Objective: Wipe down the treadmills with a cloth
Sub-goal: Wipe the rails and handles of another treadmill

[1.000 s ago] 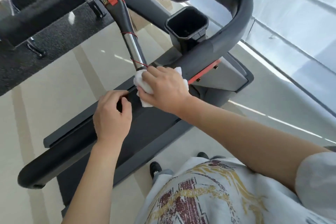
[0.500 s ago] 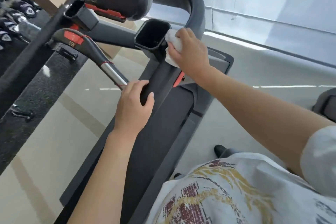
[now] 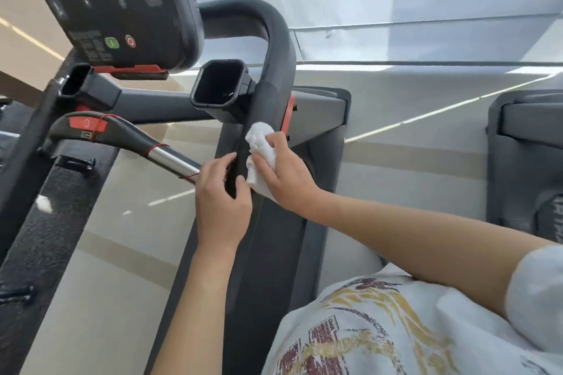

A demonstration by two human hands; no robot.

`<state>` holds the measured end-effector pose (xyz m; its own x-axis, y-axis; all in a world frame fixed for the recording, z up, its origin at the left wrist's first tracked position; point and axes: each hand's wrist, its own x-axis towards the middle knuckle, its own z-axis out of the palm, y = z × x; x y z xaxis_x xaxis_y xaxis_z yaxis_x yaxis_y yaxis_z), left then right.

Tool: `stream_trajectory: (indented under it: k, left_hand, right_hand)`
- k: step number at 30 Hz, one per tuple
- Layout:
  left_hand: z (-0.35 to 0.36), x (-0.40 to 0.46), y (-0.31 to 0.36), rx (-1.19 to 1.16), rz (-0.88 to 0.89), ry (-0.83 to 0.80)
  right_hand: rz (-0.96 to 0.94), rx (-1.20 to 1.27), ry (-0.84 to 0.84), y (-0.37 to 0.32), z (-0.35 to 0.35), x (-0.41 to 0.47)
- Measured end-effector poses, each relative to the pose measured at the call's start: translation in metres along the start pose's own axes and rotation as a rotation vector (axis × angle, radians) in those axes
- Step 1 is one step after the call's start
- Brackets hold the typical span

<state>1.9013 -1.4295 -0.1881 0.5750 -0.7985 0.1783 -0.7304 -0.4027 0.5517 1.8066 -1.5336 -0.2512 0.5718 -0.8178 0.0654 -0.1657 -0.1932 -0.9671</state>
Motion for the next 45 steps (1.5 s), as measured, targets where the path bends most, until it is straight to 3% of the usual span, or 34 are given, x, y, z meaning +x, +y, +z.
stream_trajectory:
  k: [4, 9, 13, 17, 20, 23, 27, 33, 41, 45]
  left_hand:
    - [0.002, 0.0, 0.0, 0.019, 0.006, 0.014]
    - [0.003, -0.001, 0.005, 0.057, -0.008, 0.025]
    - [0.005, -0.001, 0.01, 0.096, -0.027, 0.034]
    - [0.007, 0.007, 0.015, 0.059, -0.099, 0.062]
    - [0.014, 0.014, 0.022, 0.071, -0.155, 0.072]
    - [0.022, 0.022, 0.029, 0.092, -0.187, 0.08]
    - [0.031, 0.037, 0.037, 0.105, -0.186, 0.094]
    - [0.05, 0.047, 0.046, 0.243, -0.205, 0.22]
    - [0.052, 0.046, 0.048, 0.346, -0.178, 0.233]
    - [0.052, 0.042, 0.047, 0.325, -0.223, 0.251]
  right_hand:
    - [0.139, 0.098, 0.216, -0.011, -0.02, 0.066]
    - [0.095, -0.034, 0.227, -0.014, -0.041, 0.112]
    - [0.019, -0.356, 0.04, -0.001, -0.027, 0.069]
    - [-0.139, -0.171, -0.186, 0.002, -0.025, 0.012]
    - [-0.261, -0.213, -0.255, 0.009, -0.041, 0.024]
    - [-0.358, -0.316, -0.198, 0.01, -0.057, 0.06]
    - [-0.259, -0.382, -0.04, -0.001, -0.078, 0.148]
    - [-0.158, -0.594, 0.013, -0.011, -0.108, 0.253]
    - [-0.361, -0.529, -0.132, -0.018, -0.07, 0.15]
    - [-0.526, -0.534, -0.285, -0.021, -0.05, 0.102]
